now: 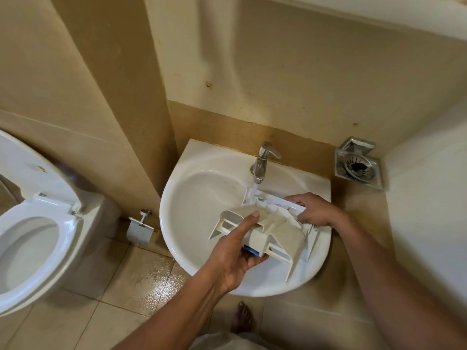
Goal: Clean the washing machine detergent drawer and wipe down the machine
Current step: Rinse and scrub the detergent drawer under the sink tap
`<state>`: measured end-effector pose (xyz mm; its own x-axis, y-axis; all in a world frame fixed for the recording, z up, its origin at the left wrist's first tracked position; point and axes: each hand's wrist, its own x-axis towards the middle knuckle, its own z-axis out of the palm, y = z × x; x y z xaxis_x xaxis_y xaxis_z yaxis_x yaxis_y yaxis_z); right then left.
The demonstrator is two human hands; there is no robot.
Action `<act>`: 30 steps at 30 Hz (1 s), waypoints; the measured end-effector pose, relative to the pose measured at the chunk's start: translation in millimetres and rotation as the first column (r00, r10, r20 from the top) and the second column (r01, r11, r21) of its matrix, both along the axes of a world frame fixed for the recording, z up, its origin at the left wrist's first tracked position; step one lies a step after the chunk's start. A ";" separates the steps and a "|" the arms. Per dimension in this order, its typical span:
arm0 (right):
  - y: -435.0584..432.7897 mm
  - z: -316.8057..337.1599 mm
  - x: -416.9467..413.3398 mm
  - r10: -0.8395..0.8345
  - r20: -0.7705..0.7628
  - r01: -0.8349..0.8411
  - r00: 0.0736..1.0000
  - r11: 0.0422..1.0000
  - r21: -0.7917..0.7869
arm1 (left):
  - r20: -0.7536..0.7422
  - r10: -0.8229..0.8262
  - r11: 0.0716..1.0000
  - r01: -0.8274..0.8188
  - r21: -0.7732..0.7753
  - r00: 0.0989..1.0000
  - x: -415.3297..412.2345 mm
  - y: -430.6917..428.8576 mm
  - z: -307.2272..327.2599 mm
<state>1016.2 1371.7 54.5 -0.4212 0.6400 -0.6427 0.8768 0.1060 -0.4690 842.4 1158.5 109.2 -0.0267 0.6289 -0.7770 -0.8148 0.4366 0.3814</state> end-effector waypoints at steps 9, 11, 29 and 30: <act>4.4 0.4 -2.8 0.064 0.021 -0.063 0.998 0.996 -0.070 | 0.096 0.033 0.999 -0.036 0.025 0.995 11.7 -4.6 17.4; 1.7 -5.9 -5.0 0.050 -0.027 -0.052 0.998 0.997 -0.062 | 0.055 0.032 0.999 -0.033 0.023 0.998 9.6 0.4 17.1; -22.5 -34.0 -24.7 0.002 -0.182 0.029 0.983 0.985 0.168 | -0.126 -0.024 0.977 0.050 0.208 0.992 -7.6 -11.7 -4.6; -25.3 -35.4 -27.0 0.002 -0.185 0.035 0.983 0.980 0.196 | -0.123 -0.010 0.978 0.035 0.207 0.992 -10.6 -13.3 -6.3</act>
<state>989.3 1346.4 19.1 -0.5079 0.7547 -0.4153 0.7803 0.1990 -0.5929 831.8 1145.3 102.9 -0.0960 0.7783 -0.6205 -0.7483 0.3547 0.5606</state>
